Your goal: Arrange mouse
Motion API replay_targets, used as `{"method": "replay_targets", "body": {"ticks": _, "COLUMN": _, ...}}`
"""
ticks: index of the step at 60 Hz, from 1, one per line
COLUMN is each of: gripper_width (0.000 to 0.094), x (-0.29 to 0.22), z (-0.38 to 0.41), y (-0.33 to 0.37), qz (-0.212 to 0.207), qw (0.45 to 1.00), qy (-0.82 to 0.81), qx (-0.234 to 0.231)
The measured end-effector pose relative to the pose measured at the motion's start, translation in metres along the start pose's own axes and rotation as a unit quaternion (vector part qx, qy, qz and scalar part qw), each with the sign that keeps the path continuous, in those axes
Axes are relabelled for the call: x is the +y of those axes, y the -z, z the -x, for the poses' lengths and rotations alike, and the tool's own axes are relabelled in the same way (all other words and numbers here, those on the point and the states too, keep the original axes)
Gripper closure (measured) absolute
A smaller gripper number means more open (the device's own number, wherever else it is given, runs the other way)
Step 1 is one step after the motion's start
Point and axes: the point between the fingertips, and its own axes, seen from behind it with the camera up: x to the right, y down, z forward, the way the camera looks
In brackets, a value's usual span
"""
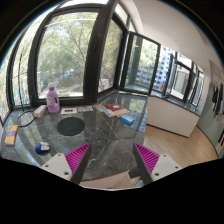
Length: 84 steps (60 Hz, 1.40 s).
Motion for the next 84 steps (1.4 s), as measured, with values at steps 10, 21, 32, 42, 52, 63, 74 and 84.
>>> {"method": "replay_targets", "body": {"ticks": 10, "gripper_width": 0.0083, "x": 0.034, "z": 0.013, "y": 0.002, "qz": 0.033, "qw": 0.999, "qy": 0.009, "qx": -0.001}}
{"method": "replay_targets", "body": {"ticks": 21, "gripper_width": 0.0086, "x": 0.098, "z": 0.05, "y": 0.011, "qz": 0.07, "qw": 0.997, "qy": 0.019, "qx": -0.01}}
{"method": "replay_targets", "body": {"ticks": 32, "gripper_width": 0.0084, "x": 0.155, "z": 0.147, "y": 0.017, "qz": 0.084, "qw": 0.994, "qy": 0.016, "qx": -0.066}}
{"method": "replay_targets", "body": {"ticks": 42, "gripper_width": 0.0083, "x": 0.178, "z": 0.265, "y": 0.008, "qz": 0.085, "qw": 0.987, "qy": 0.015, "qx": -0.135}}
{"method": "replay_targets", "body": {"ticks": 52, "gripper_width": 0.0083, "x": 0.155, "z": 0.367, "y": -0.032, "qz": 0.042, "qw": 0.983, "qy": 0.016, "qx": -0.18}}
{"method": "replay_targets", "body": {"ticks": 63, "gripper_width": 0.0084, "x": 0.143, "z": 0.427, "y": -0.094, "qz": 0.049, "qw": 0.981, "qy": -0.016, "qx": -0.186}}
{"method": "replay_targets", "body": {"ticks": 74, "gripper_width": 0.0085, "x": 0.131, "z": 0.44, "y": -0.138, "qz": 0.053, "qw": 0.986, "qy": -0.023, "qx": -0.155}}
{"method": "replay_targets", "body": {"ticks": 84, "gripper_width": 0.0094, "x": 0.113, "z": 0.453, "y": -0.168, "qz": 0.053, "qw": 0.986, "qy": -0.027, "qx": -0.153}}
